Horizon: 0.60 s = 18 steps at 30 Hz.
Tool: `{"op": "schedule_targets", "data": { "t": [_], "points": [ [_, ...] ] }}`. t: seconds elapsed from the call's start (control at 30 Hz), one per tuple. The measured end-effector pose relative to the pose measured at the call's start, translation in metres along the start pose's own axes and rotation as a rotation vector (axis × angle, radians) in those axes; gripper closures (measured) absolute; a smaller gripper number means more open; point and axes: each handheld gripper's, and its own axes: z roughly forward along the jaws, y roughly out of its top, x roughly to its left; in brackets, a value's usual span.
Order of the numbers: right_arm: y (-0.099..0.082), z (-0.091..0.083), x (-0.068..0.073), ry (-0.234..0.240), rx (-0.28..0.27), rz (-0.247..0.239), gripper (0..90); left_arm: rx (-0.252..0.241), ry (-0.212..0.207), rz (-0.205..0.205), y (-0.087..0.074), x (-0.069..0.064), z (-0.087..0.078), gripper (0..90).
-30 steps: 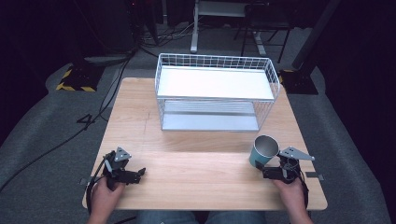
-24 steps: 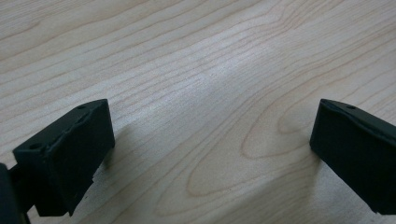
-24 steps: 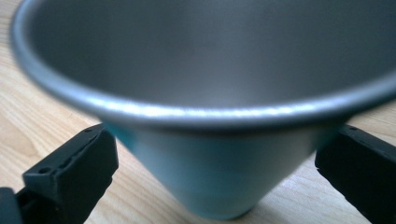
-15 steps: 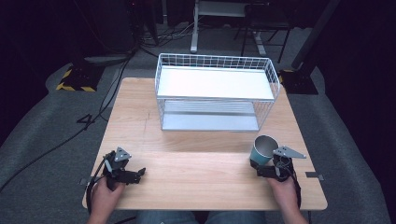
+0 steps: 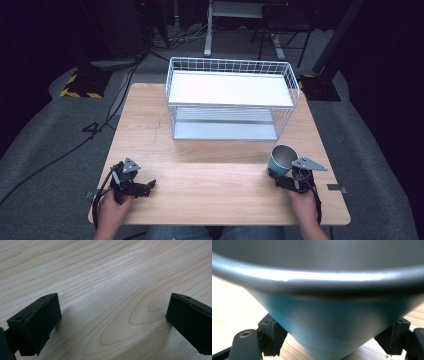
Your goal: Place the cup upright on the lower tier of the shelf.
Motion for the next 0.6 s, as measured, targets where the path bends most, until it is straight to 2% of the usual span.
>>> {"op": "schedule_targets", "data": {
  "t": [0.2,0.4,0.6],
  "points": [
    [0.001,0.000,0.002,0.003,-0.001,-0.028,22.9,0.000,0.000,0.001,0.000,0.000,0.000,0.3],
    [0.006,-0.003,0.005,0.008,-0.017,-0.033,22.9,0.000,0.000,0.000,0.000,0.000,0.000,0.3],
    [0.014,-0.004,0.006,0.024,-0.042,-0.004,22.9,0.000,0.000,0.000,0.000,0.000,0.000,0.3]
  ]
}}
